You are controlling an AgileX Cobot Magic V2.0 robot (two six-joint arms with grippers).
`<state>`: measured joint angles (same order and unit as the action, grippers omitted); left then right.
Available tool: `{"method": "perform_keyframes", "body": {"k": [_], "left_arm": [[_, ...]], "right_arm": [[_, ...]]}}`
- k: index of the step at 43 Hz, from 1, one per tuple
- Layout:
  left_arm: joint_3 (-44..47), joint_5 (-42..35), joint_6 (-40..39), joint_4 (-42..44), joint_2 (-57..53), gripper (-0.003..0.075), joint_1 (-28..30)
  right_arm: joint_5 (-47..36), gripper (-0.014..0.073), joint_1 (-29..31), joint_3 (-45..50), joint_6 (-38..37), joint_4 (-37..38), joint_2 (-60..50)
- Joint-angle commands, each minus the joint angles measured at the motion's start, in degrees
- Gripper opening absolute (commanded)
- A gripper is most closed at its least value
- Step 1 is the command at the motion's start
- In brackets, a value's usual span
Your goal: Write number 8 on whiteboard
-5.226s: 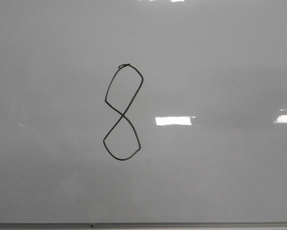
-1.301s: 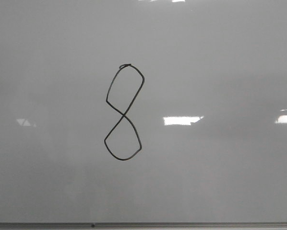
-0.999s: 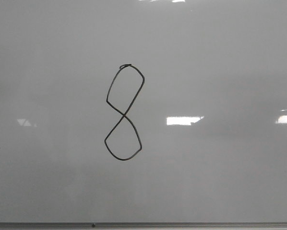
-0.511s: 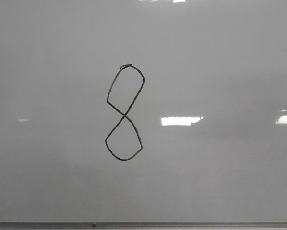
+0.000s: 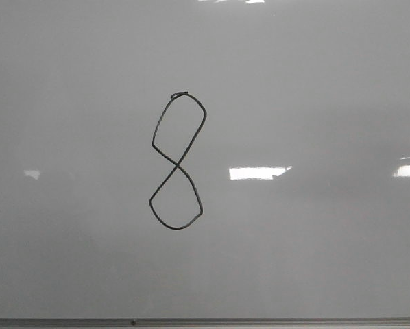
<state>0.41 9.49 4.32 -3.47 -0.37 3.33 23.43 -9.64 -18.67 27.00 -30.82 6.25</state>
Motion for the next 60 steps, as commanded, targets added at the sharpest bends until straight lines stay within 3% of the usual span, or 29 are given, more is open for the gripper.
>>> {"method": "perform_keyframes", "body": {"k": [1,38,42,51,60], "left_arm": [[0.1,-5.2,-0.6,0.1,-1.1,-0.0019,0.1],[0.1,-5.2,-0.6,0.1,-1.1,-0.0019,0.1],[0.1,-5.2,-0.6,0.1,-1.1,-0.0019,0.1],[0.1,-5.2,-0.6,0.1,-1.1,-0.0019,0.1],[0.1,-5.2,-0.6,0.1,-1.1,-0.0019,0.1]], "right_arm": [[-4.3,-0.0057,0.3,-1.5,0.2,-1.1,0.8],[-4.9,-0.0057,0.3,-1.2,0.4,-0.8,0.7],[-7.5,-0.0057,0.3,0.1,-0.6,4.5,0.4],[-18.0,-0.0057,0.3,5.5,-22.4,27.2,0.4],[-19.4,-0.0057,4.2,11.9,-24.7,29.0,0.4]]}}
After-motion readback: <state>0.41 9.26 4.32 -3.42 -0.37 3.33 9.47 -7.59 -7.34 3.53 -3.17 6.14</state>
